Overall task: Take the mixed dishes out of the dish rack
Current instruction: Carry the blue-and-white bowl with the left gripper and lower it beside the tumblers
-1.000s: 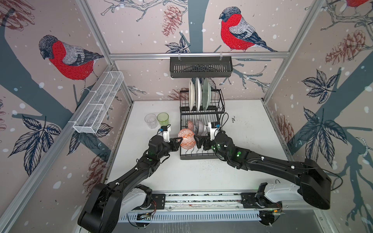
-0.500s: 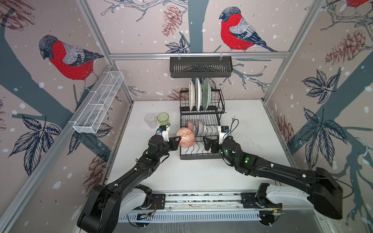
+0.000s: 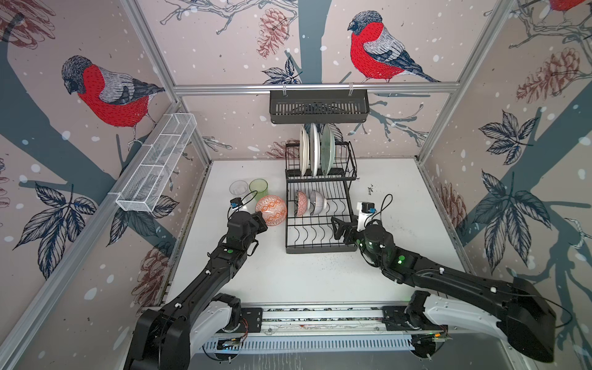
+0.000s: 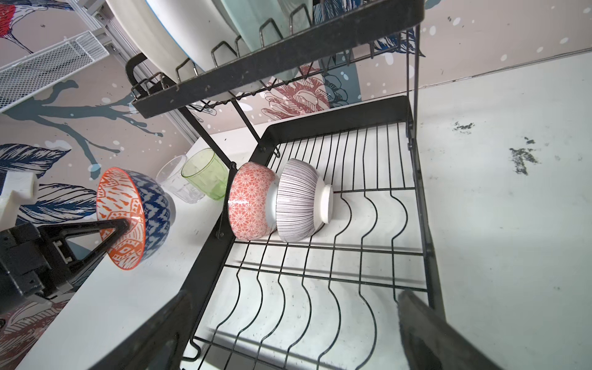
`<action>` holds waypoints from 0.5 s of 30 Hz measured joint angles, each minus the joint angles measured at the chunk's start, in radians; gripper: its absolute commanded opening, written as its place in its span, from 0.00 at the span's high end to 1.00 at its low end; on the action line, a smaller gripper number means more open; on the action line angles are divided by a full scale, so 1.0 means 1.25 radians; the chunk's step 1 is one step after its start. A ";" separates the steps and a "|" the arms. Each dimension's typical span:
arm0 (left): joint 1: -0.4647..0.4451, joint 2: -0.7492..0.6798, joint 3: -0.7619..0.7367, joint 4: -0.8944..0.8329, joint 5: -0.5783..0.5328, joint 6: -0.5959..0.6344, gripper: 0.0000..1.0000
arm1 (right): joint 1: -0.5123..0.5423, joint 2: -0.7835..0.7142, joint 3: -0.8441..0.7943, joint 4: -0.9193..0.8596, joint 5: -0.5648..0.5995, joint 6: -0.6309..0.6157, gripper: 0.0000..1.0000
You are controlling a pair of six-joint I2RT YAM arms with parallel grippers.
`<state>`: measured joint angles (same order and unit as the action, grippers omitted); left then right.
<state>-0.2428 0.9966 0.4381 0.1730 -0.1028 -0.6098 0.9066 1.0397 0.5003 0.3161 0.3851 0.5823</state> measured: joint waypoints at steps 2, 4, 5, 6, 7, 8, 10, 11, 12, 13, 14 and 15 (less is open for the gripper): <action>0.023 0.012 0.000 -0.018 -0.014 0.000 1.00 | -0.011 -0.007 -0.002 0.002 -0.015 -0.005 0.01; 0.039 0.027 0.001 -0.032 -0.026 0.001 1.00 | -0.021 -0.016 -0.006 0.005 -0.023 -0.006 0.00; 0.048 0.037 0.003 -0.040 -0.029 0.002 1.00 | -0.028 -0.021 -0.007 0.005 -0.036 -0.008 0.00; 0.057 0.050 0.006 -0.042 -0.034 0.006 1.00 | -0.034 -0.026 -0.009 0.005 -0.039 -0.008 0.01; 0.068 0.065 0.010 -0.045 -0.042 0.006 1.00 | -0.041 -0.031 -0.011 0.005 -0.044 -0.008 0.00; 0.078 0.081 0.014 -0.046 -0.045 0.006 1.00 | -0.049 -0.037 -0.014 0.006 -0.056 -0.008 0.00; 0.100 0.121 0.026 -0.045 -0.047 0.006 1.00 | -0.061 -0.049 -0.023 0.007 -0.064 -0.008 0.00; 0.110 0.143 0.032 -0.046 -0.048 0.006 1.00 | -0.068 -0.054 -0.029 0.007 -0.076 -0.008 0.01; 0.116 0.161 0.039 -0.049 -0.050 0.006 1.00 | -0.074 -0.058 -0.032 0.007 -0.081 -0.008 0.00; 0.124 0.185 0.049 -0.053 -0.054 0.005 1.00 | -0.079 -0.064 -0.036 0.007 -0.083 -0.007 0.01; 0.129 0.205 0.057 -0.057 -0.060 0.004 1.00 | -0.084 -0.069 -0.039 0.007 -0.091 -0.007 0.00; 0.132 0.224 0.064 -0.058 -0.066 0.004 1.00 | -0.087 -0.074 -0.041 0.007 -0.100 -0.007 0.00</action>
<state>-0.0780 1.2762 0.5179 0.1009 -0.1848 -0.6052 0.7975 0.9474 0.4488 0.3248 0.2600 0.5735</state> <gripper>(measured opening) 0.098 0.994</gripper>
